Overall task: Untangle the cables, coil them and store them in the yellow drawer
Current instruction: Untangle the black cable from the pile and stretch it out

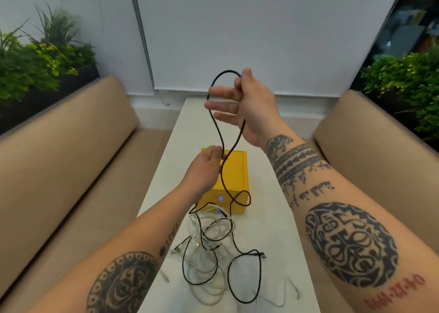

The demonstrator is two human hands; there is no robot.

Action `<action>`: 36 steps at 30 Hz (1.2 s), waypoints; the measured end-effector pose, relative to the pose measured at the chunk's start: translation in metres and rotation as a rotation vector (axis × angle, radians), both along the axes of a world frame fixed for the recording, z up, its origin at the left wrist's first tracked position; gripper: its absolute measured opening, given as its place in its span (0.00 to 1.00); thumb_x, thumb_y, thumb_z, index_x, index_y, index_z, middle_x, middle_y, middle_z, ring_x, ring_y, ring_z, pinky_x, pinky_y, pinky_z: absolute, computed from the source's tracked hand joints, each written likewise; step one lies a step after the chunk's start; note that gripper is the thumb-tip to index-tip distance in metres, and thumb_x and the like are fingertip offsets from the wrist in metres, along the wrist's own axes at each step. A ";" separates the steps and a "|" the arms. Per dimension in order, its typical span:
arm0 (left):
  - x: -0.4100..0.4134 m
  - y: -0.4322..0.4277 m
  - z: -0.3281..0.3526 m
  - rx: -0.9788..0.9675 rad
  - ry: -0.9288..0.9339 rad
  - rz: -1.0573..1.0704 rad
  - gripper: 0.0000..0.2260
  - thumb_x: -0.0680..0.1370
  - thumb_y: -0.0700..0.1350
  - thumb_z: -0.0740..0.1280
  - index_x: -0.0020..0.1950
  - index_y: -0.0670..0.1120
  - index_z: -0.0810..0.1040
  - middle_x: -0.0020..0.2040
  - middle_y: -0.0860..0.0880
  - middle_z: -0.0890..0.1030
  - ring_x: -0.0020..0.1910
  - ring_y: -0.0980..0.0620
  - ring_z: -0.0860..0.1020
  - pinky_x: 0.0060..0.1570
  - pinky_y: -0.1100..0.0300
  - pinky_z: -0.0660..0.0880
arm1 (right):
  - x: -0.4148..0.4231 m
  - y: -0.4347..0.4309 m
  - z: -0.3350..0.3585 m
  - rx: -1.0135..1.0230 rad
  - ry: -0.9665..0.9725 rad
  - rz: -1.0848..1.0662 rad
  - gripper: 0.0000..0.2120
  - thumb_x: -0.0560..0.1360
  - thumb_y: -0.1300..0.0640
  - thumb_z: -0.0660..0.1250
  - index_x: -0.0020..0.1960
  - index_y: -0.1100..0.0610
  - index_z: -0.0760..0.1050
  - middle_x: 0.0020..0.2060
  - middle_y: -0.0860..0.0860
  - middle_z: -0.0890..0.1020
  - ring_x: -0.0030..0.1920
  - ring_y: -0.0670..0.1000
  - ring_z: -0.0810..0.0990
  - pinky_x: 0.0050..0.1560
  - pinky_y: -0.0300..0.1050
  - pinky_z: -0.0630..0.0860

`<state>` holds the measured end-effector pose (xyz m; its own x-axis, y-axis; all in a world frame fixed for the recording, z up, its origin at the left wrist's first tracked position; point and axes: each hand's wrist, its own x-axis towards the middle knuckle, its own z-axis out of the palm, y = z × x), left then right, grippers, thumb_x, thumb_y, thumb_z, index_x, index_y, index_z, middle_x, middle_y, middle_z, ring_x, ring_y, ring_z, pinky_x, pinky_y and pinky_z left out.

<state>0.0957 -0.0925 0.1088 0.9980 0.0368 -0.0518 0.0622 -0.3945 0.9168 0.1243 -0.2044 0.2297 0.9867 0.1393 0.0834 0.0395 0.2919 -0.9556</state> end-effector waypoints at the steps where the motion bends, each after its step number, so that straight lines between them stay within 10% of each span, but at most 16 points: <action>1: -0.004 0.002 -0.001 0.001 -0.010 -0.047 0.16 0.84 0.51 0.53 0.50 0.49 0.78 0.35 0.50 0.73 0.33 0.51 0.69 0.36 0.57 0.65 | 0.001 -0.001 0.004 0.015 -0.001 -0.005 0.17 0.85 0.43 0.48 0.48 0.54 0.65 0.47 0.56 0.87 0.46 0.61 0.87 0.51 0.59 0.81; 6: 0.015 0.027 0.013 -0.080 0.030 -0.071 0.14 0.80 0.48 0.59 0.61 0.50 0.80 0.59 0.50 0.80 0.58 0.48 0.77 0.60 0.48 0.74 | 0.004 -0.010 0.004 -0.273 0.006 -0.014 0.13 0.84 0.50 0.56 0.43 0.54 0.67 0.33 0.51 0.81 0.23 0.50 0.69 0.25 0.39 0.59; 10: 0.031 0.052 0.058 -0.168 -0.156 0.340 0.37 0.75 0.40 0.62 0.82 0.47 0.49 0.78 0.44 0.63 0.73 0.44 0.67 0.67 0.50 0.68 | 0.005 -0.022 -0.007 -0.401 0.038 0.053 0.13 0.80 0.54 0.59 0.38 0.54 0.67 0.30 0.52 0.79 0.25 0.49 0.58 0.26 0.41 0.54; 15: 0.030 0.053 0.095 -0.161 -0.215 -0.114 0.17 0.83 0.52 0.61 0.71 0.49 0.72 0.48 0.52 0.83 0.50 0.53 0.83 0.65 0.45 0.73 | 0.007 -0.020 -0.009 -0.427 0.013 0.107 0.14 0.82 0.51 0.60 0.39 0.55 0.71 0.30 0.51 0.79 0.25 0.49 0.60 0.26 0.41 0.56; 18: 0.028 0.035 0.100 -0.165 -0.268 -0.081 0.16 0.84 0.55 0.58 0.52 0.47 0.79 0.35 0.51 0.74 0.36 0.50 0.76 0.53 0.44 0.81 | 0.008 -0.016 -0.006 -0.402 -0.043 0.068 0.17 0.83 0.44 0.60 0.43 0.55 0.75 0.29 0.49 0.75 0.24 0.47 0.63 0.26 0.41 0.59; 23: 0.034 0.018 0.128 -0.622 -0.228 0.074 0.15 0.84 0.53 0.58 0.41 0.49 0.72 0.40 0.51 0.77 0.44 0.50 0.77 0.46 0.53 0.76 | 0.000 -0.002 -0.004 -0.419 -0.117 -0.045 0.21 0.81 0.37 0.58 0.46 0.54 0.76 0.34 0.48 0.75 0.32 0.48 0.72 0.32 0.42 0.68; 27: 0.040 0.026 0.164 -1.011 -0.245 -0.010 0.17 0.85 0.56 0.53 0.42 0.50 0.69 0.53 0.50 0.85 0.54 0.46 0.84 0.59 0.42 0.72 | -0.009 0.006 -0.021 -0.434 -0.117 0.131 0.16 0.82 0.42 0.60 0.54 0.55 0.72 0.53 0.50 0.85 0.54 0.53 0.84 0.56 0.55 0.79; 32: 0.043 0.045 0.192 -1.301 -0.345 -0.034 0.17 0.86 0.55 0.48 0.47 0.46 0.68 0.58 0.39 0.84 0.53 0.36 0.84 0.58 0.28 0.65 | -0.012 0.002 -0.048 -0.485 -0.150 0.320 0.09 0.83 0.52 0.63 0.52 0.58 0.69 0.30 0.48 0.77 0.31 0.49 0.78 0.44 0.51 0.79; 36: 0.047 0.076 0.174 -1.432 -0.264 0.149 0.15 0.86 0.48 0.48 0.44 0.47 0.68 0.58 0.39 0.83 0.52 0.37 0.85 0.55 0.25 0.69 | -0.002 -0.018 -0.071 -0.643 -0.157 0.195 0.14 0.82 0.45 0.61 0.49 0.56 0.73 0.32 0.46 0.72 0.32 0.48 0.70 0.42 0.51 0.75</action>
